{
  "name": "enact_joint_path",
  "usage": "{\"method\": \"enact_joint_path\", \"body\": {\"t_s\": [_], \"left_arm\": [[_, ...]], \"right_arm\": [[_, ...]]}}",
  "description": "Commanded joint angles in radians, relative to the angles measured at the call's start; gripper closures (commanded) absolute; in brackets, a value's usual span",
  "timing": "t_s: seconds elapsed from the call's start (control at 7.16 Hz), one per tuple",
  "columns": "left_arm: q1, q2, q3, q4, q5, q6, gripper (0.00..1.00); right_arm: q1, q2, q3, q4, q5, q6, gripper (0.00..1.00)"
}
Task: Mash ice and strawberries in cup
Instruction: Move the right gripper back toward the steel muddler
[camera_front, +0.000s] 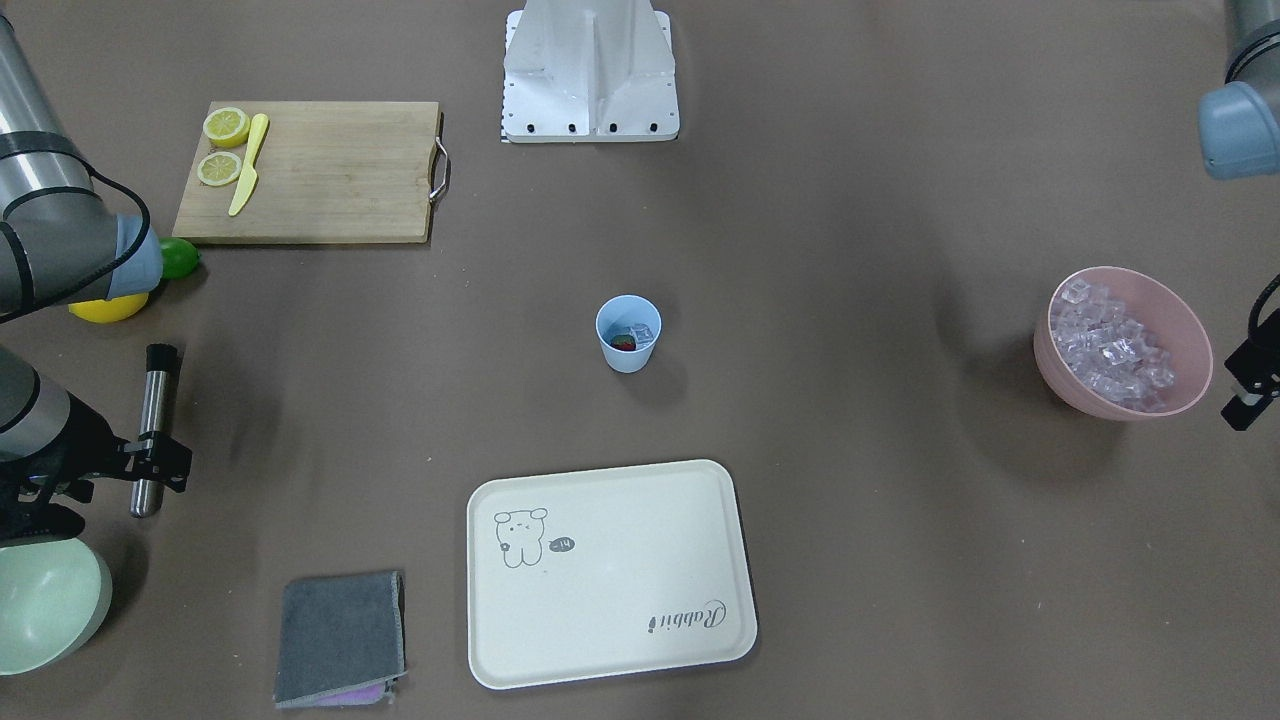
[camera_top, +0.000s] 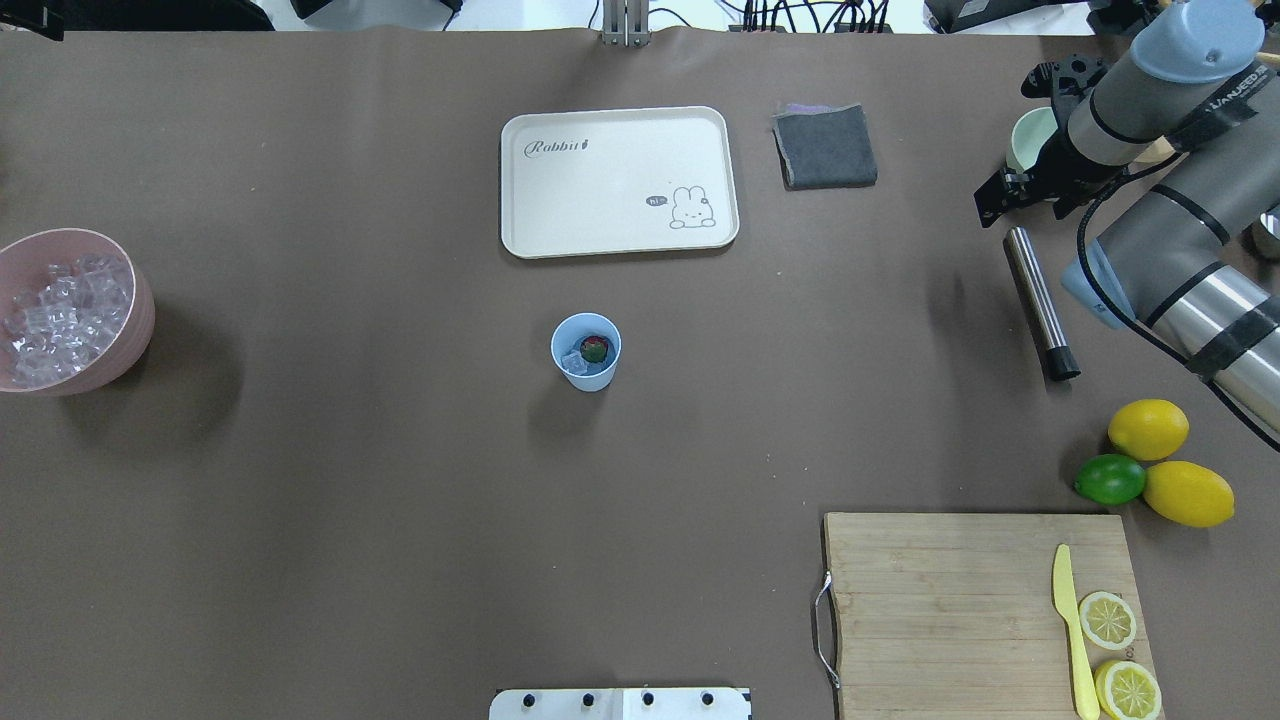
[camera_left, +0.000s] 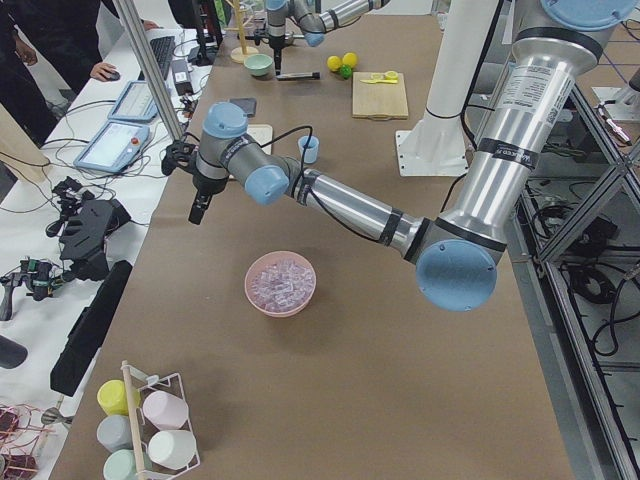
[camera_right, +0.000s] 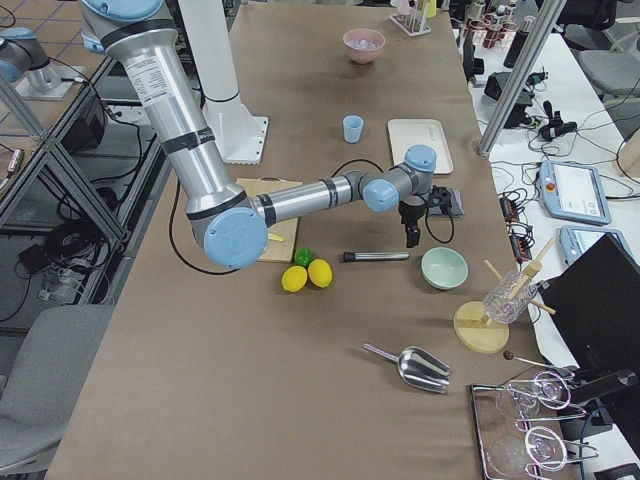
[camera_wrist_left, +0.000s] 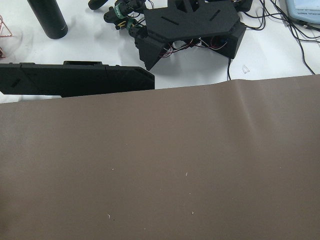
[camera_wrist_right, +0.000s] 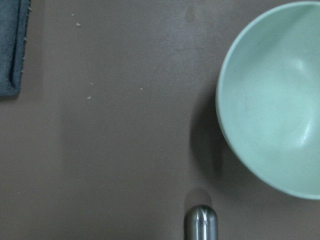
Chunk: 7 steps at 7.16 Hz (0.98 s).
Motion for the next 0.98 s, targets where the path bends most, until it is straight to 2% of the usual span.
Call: {"method": "enact_joint_path", "body": {"t_s": [0.0,0.84], "left_arm": [[0.000,-0.006,-0.002,0.002,-0.005,0.003,0.02],[-0.003,-0.006,-0.004,0.003,-0.005,0.008,0.02]], "right_arm": [[-0.013,-0.002,-0.031,0.019,0.000,0.000,0.01],[-0.027,-0.014,-0.034,0.019,0.002,0.000,0.01]]}}
